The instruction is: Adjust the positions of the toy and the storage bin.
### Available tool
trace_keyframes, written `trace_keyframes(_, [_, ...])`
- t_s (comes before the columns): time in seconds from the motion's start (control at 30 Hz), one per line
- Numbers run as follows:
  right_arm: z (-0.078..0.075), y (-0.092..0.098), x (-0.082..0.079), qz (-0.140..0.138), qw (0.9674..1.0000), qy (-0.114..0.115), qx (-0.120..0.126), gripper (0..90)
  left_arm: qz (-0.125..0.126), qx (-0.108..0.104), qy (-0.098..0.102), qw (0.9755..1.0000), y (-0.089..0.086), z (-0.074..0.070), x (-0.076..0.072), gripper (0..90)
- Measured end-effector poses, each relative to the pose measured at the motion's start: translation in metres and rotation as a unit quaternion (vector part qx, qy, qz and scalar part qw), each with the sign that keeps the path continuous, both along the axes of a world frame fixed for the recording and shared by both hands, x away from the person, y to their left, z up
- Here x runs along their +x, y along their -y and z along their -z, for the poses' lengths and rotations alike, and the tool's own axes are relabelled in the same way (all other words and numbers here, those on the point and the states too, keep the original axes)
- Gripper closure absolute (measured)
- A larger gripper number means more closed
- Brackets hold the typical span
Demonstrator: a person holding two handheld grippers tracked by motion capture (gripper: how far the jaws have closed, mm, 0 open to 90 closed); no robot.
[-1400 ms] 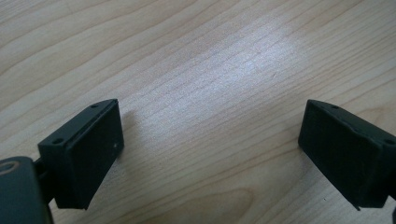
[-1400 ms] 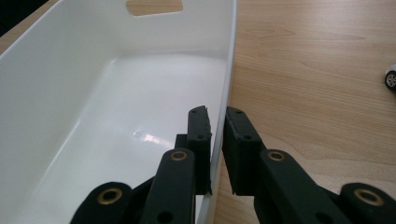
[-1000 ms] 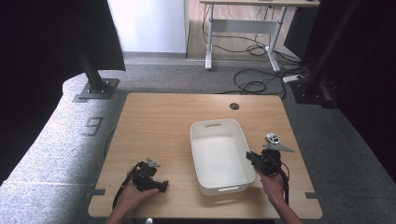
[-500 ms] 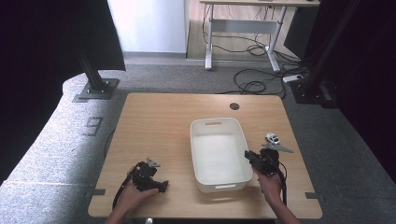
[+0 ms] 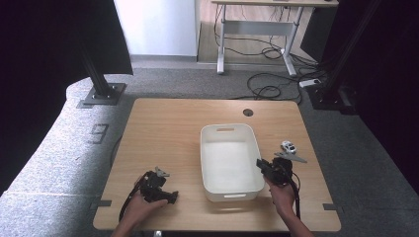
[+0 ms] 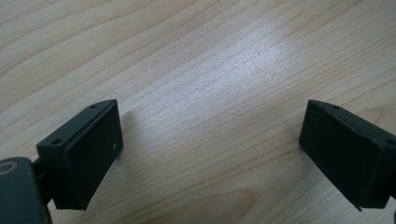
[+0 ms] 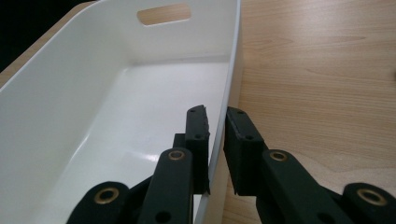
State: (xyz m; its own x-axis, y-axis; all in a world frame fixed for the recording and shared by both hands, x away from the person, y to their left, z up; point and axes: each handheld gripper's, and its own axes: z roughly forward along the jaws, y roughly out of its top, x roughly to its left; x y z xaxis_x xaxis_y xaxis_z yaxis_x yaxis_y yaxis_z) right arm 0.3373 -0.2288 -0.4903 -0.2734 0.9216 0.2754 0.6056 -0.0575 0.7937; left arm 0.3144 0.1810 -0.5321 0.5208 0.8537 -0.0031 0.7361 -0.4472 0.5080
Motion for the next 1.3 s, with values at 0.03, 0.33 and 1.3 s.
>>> trace_keyframes(0.03, [0.0,0.0,0.0,0.0,1.0,0.0,0.0,79.8,0.0,0.0,0.0,1.0,0.0,0.0,0.0,6.5])
trace_keyframes(0.33, [0.002,-0.006,-0.003,0.011,0.9999,0.007,0.006,79.1,0.001,0.0,0.0,1.0,0.0,0.0,0.0,6.6])
trace_keyframes(1.3, [0.005,-0.02,-0.002,0.014,0.9996,0.017,0.015,78.5,0.0,0.0,0.0,1.0,0.0,0.0,-0.001,6.7])
